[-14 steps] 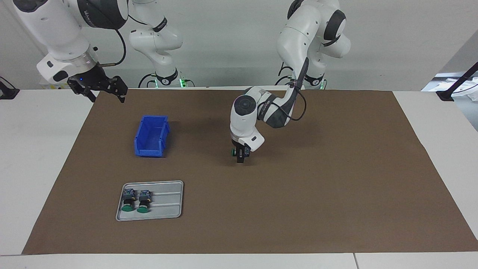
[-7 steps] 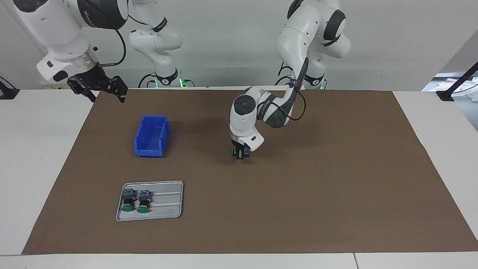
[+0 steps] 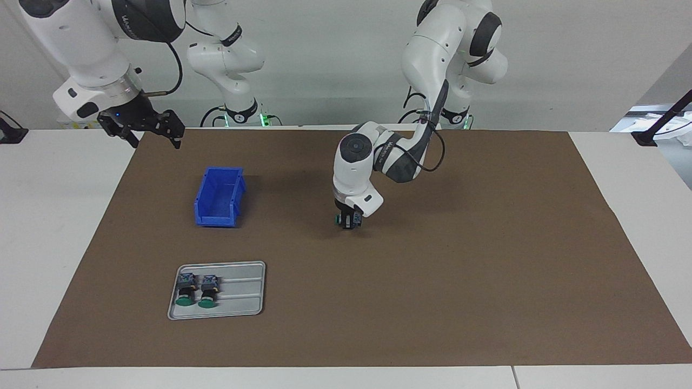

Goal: Place and press button with both arms
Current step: 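Grasp the green button with the left gripper and lift it slightly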

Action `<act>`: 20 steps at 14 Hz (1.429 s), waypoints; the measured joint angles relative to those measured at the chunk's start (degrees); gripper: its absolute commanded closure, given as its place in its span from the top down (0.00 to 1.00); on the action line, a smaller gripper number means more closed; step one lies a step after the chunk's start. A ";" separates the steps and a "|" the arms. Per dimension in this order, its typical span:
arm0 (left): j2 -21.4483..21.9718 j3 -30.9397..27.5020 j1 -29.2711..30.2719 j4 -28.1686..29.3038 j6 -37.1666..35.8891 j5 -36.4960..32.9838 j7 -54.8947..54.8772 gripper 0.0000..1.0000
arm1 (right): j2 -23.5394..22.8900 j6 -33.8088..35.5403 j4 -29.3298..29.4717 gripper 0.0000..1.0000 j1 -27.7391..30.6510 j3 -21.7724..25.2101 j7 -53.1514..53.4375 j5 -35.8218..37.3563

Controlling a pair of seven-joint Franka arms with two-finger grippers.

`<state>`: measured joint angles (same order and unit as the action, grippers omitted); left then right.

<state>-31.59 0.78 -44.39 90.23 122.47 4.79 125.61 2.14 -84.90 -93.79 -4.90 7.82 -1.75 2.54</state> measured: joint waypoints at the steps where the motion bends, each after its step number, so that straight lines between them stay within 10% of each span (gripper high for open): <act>1: 0.68 -0.22 0.34 -0.03 0.00 -0.01 -0.18 0.15 | 0.00 0.00 0.00 0.99 0.00 0.00 0.00 0.00; 10: 7.44 -0.61 9.02 5.49 -0.17 7.88 -14.35 0.15 | 0.00 0.00 0.00 0.99 0.00 0.00 0.00 0.00; 20: 17.15 -0.68 13.67 23.40 13.23 40.15 -39.55 0.11 | 0.00 0.00 0.00 0.99 0.00 0.00 0.00 0.00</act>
<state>-14.44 0.10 -30.72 113.64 135.70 44.94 86.06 2.14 -84.90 -93.79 -4.90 7.82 -1.75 2.54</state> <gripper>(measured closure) 0.590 0.009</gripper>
